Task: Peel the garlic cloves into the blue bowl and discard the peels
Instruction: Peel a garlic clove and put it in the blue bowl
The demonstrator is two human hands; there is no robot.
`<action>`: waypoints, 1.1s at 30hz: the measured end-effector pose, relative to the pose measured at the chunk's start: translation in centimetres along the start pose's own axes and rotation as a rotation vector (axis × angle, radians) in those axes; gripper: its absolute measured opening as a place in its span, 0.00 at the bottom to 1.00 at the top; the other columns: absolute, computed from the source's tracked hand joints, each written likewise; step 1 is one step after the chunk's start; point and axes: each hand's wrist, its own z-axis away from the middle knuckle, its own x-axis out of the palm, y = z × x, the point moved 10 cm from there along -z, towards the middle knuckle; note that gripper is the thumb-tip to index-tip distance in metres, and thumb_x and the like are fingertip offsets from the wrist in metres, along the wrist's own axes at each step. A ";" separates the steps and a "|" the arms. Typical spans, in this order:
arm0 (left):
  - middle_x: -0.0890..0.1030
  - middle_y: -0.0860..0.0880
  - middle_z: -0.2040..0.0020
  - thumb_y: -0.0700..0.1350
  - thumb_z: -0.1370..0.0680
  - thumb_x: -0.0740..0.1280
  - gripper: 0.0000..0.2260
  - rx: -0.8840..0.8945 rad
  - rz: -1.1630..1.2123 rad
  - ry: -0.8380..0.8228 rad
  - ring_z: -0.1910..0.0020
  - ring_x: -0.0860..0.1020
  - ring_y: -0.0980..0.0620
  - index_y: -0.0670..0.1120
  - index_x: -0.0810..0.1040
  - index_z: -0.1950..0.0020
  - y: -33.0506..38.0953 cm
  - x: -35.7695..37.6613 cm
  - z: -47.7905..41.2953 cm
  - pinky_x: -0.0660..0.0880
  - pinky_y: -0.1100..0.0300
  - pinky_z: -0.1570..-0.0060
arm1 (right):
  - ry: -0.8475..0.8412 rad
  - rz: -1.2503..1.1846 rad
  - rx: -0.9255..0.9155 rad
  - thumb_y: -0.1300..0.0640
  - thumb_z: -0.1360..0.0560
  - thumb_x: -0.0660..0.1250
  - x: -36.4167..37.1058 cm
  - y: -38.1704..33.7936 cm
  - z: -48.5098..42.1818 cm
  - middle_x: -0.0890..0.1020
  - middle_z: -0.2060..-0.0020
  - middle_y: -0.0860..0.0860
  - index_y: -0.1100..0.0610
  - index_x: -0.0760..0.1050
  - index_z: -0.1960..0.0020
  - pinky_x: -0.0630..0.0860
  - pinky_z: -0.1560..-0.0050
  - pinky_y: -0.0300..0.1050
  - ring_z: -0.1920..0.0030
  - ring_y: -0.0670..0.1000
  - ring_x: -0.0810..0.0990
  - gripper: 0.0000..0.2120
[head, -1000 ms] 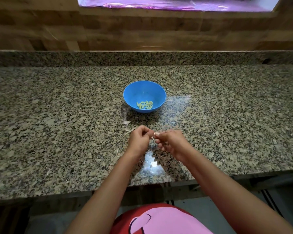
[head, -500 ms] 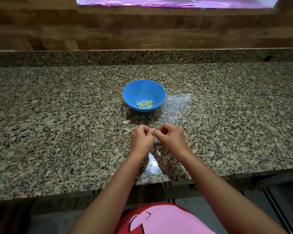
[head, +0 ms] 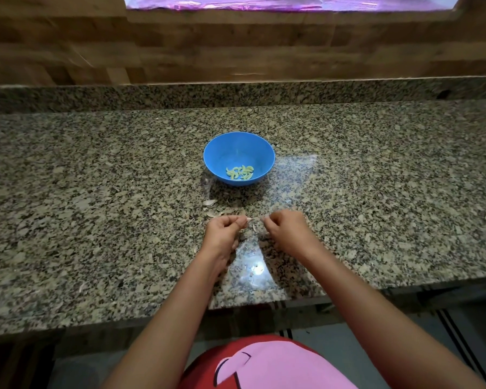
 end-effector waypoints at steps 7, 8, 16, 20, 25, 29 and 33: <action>0.81 0.48 0.60 0.37 0.23 0.66 0.04 0.035 -0.025 -0.023 0.72 0.68 0.57 0.41 0.80 0.51 0.7 0.1 0.2 0.64 0.69 0.78 | -0.114 -0.581 0.044 0.61 0.26 0.69 1.1 -0.9 0.2 0.82 0.57 0.56 0.61 0.77 0.50 0.81 0.56 0.48 0.60 0.52 0.82 0.06; 0.81 0.47 0.60 0.36 0.24 0.66 0.04 0.043 -0.018 -0.029 0.73 0.68 0.57 0.41 0.80 0.51 0.9 0.2 0.3 0.64 0.68 0.78 | -0.151 -0.622 0.051 0.61 0.27 0.69 1.4 -1.1 0.3 0.82 0.57 0.56 0.62 0.78 0.50 0.82 0.57 0.47 0.62 0.51 0.82 0.07; 0.83 0.43 0.58 0.32 0.26 0.67 0.05 0.156 -0.007 -0.014 0.62 0.81 0.53 0.39 0.80 0.54 2.5 0.6 0.4 0.76 0.66 0.64 | -0.052 -0.881 0.108 0.69 0.29 0.69 1.5 -0.8 0.4 0.80 0.65 0.57 0.66 0.76 0.57 0.80 0.66 0.39 0.70 0.49 0.78 0.03; 0.82 0.44 0.60 0.32 0.26 0.67 0.05 0.162 -0.038 0.002 0.66 0.79 0.55 0.40 0.80 0.55 2.6 0.4 0.3 0.74 0.68 0.69 | -0.083 -1.072 0.162 0.72 0.28 0.66 1.9 -0.2 0.4 0.80 0.65 0.59 0.65 0.73 0.55 0.80 0.67 0.39 0.69 0.52 0.79 0.05; 0.83 0.45 0.56 0.34 0.25 0.66 0.05 0.226 -0.211 0.006 0.58 0.81 0.53 0.42 0.80 0.53 3.0 0.4 0.4 0.77 0.66 0.60 | -0.151 -1.099 0.208 0.71 0.24 0.62 2.8 0.5 0.8 0.79 0.64 0.58 0.70 0.75 0.49 0.78 0.68 0.36 0.70 0.48 0.78 0.05; 0.83 0.47 0.55 0.36 0.25 0.66 0.07 0.280 -0.341 0.044 0.54 0.81 0.50 0.48 0.80 0.57 3.3 0.2 0.5 0.78 0.57 0.53 | -0.137 -0.934 0.173 0.68 0.23 0.62 2.5 0.4 0.8 0.79 0.65 0.55 0.68 0.75 0.49 0.77 0.67 0.35 0.69 0.47 0.77 0.06; 0.82 0.48 0.56 0.40 0.23 0.66 0.05 0.239 -0.326 -0.002 0.57 0.79 0.53 0.47 0.81 0.55 3.1 0.6 0.6 0.76 0.63 0.59 | -0.130 -1.010 0.183 0.69 0.26 0.66 2.4 0.6 0.6 0.81 0.63 0.57 0.70 0.76 0.48 0.79 0.63 0.37 0.66 0.50 0.78 0.08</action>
